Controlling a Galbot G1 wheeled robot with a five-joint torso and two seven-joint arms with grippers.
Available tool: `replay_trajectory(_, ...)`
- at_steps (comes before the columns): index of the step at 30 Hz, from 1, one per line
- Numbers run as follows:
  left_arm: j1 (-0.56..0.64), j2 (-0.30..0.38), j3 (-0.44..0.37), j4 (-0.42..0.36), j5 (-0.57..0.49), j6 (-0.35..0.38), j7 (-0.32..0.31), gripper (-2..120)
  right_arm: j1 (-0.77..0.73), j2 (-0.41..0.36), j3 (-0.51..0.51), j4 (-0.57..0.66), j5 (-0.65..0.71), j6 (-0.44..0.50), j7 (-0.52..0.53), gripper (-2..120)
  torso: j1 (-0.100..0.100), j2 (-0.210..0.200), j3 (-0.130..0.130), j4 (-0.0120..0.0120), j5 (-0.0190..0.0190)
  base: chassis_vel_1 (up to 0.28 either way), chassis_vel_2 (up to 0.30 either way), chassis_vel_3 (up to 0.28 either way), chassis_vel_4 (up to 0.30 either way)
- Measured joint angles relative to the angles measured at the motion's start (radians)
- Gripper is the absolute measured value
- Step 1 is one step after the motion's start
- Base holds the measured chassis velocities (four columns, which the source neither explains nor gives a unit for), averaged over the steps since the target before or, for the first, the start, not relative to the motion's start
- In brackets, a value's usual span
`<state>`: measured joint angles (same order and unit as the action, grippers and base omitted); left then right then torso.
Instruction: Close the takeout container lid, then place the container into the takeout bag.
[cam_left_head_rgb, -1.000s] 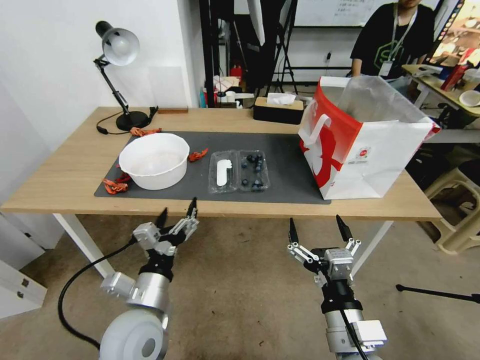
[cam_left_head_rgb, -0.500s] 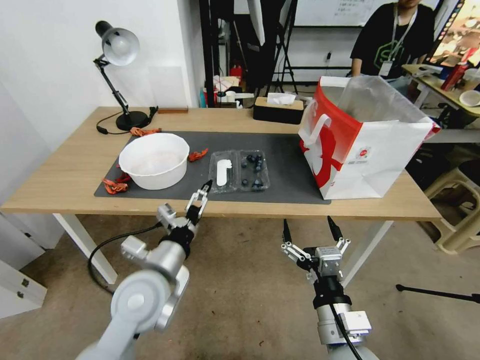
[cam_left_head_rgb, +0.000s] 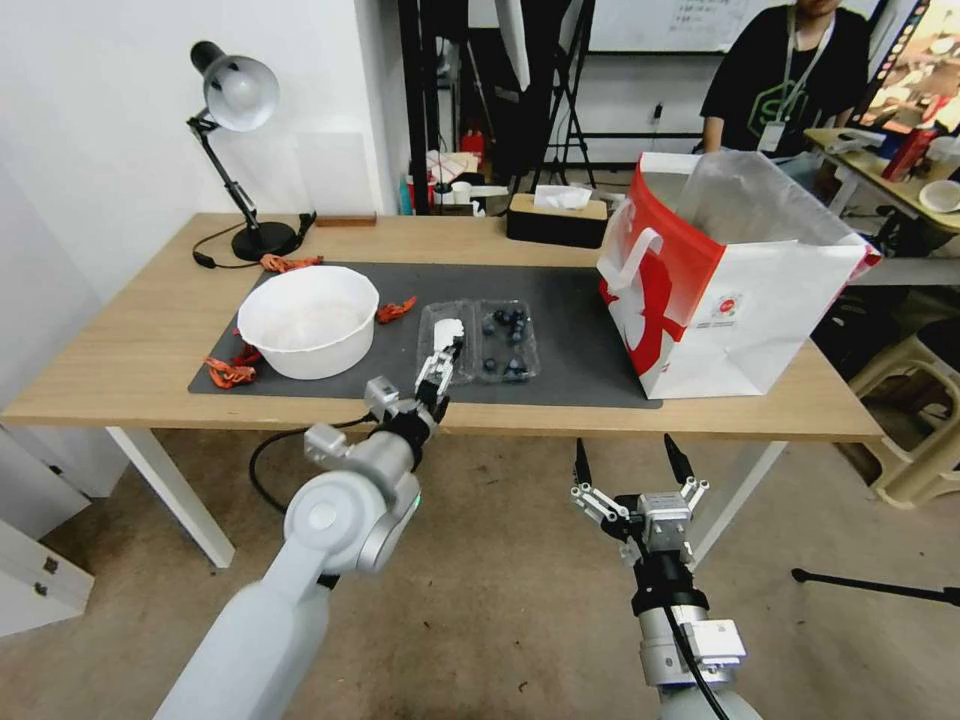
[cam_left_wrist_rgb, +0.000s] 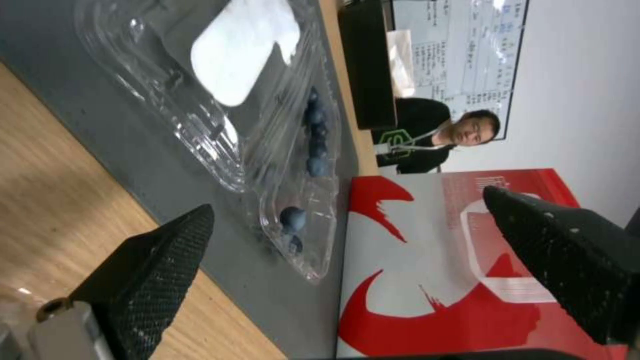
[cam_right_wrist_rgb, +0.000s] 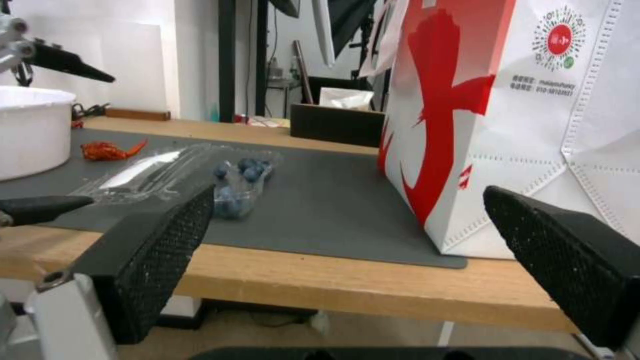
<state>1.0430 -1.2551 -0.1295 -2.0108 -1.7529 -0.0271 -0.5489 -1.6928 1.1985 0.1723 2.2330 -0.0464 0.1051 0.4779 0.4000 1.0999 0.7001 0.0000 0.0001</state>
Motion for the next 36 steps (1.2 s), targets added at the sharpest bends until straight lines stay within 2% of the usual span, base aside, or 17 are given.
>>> replay_trajectory(11, -0.068, -0.029, 0.037, 0.068, 0.002, -0.009, -0.046, 100, -0.012, 0.006, 0.007, 0.013, -0.003, -0.001, 0.003, 100, 0.000, 0.000, 0.000, 0.0000, -0.0001, 0.000, 0.000, 0.000, 0.000)
replay_trajectory(26, -0.110, -0.034, 0.026, 0.137, 0.031, -0.033, -0.063, 100, -0.012, 0.006, 0.009, 0.017, -0.004, 0.002, 0.007, 100, 0.000, 0.000, 0.000, 0.0000, -0.0001, 0.000, 0.000, 0.000, 0.000)
replay_trajectory(32, -0.108, -0.019, 0.045, 0.146, 0.117, -0.055, -0.025, 100, -0.012, 0.008, 0.008, 0.015, -0.005, 0.004, 0.007, 100, 0.000, 0.000, 0.000, -0.0001, -0.0002, 0.000, 0.000, 0.000, 0.000)
replay_trajectory(36, -0.092, 0.002, 0.082, 0.141, 0.251, -0.087, 0.061, 100, -0.011, 0.010, 0.007, 0.011, -0.009, 0.008, 0.007, 100, 0.000, 0.000, 0.000, 0.0001, -0.0002, 0.000, 0.000, 0.000, 0.000)
